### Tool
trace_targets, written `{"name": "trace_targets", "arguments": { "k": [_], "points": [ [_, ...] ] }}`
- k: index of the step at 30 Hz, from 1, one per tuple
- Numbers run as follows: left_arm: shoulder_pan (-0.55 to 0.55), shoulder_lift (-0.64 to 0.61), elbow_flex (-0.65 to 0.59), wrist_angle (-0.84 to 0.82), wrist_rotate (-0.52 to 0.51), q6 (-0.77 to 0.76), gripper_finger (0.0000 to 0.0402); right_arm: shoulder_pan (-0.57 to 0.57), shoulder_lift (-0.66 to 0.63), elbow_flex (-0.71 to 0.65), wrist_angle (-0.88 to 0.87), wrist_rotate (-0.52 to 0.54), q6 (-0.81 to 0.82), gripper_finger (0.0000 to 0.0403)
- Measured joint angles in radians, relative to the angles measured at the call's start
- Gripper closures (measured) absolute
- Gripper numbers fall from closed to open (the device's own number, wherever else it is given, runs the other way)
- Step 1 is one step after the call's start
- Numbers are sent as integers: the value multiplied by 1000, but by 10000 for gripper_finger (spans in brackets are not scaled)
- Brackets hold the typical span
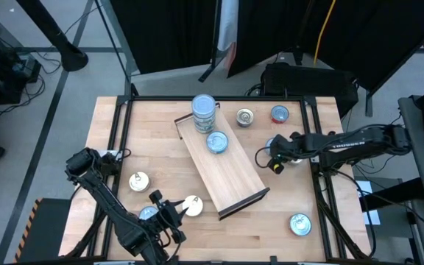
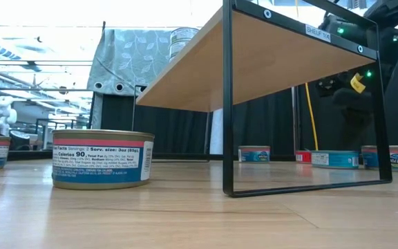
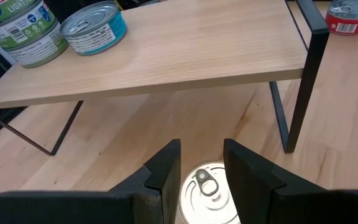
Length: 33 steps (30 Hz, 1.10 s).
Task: Stack canned seafood by type on shelf
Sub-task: Stack the top right light blue tuna can on top of the other light blue tuna can the shelf
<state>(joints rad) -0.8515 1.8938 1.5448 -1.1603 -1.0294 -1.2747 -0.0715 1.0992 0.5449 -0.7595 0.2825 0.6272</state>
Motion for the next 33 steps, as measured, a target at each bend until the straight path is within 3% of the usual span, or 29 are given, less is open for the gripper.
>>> {"name": "trace_targets", "arguments": {
  "k": [13,22,33],
  "points": [
    [0,0,0,0,0,0,279,5,59,2,27,-9,12,403],
    [-2,0,0,0,0,0,279,84,61,-11,40,-19,98,403],
    [-9,0,0,-1,0,1,279,206,60,-140,168,-10,245,403]
  ]
}}
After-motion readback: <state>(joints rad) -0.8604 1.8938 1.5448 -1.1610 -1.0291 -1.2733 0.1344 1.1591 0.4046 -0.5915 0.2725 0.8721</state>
